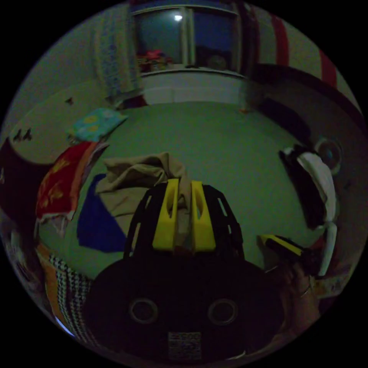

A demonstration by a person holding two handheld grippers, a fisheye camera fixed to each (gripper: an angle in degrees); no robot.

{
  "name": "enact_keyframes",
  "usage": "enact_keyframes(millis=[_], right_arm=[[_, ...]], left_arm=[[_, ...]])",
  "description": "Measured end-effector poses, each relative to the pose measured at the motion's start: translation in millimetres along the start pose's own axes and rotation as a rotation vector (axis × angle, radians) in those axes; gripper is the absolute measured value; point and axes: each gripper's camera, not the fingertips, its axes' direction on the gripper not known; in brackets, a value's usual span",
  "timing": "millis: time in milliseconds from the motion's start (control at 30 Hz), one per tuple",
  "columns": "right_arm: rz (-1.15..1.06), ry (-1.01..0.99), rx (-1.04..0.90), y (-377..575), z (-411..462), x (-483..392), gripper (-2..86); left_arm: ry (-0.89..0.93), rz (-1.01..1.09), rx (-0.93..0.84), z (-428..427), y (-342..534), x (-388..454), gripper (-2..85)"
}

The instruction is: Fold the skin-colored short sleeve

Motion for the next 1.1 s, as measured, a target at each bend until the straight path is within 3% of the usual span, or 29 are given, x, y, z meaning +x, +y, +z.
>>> enact_keyframes(millis=[167, 333, 600, 833, 1100], right_arm=[[0.113, -0.053, 0.081, -2, -25, 24, -1.0], [0.111, -0.028, 0.041, -5, -31, 30, -1.0], [0.007, 0.044, -0.011, -8, -25, 16, -1.0], [0.001, 0.086, 0.016, -4, -20, 1, -1.0], [0.008, 0.087, 0.029, -1, -18, -7, -1.0]], left_arm=[[0.180, 0.158, -0.066, 27, -2, 133, 6.5], [0.367, 0.092, -0.071, 41, 19, 182, 6.9], [0.364, 0.147, -0.017, -2, 41, 200, 9.3], [0.235, 0.101, -0.055, 1, 41, 204, 12.7], [0.349, 0.073, -0.105, 27, 35, 240, 13.3]])
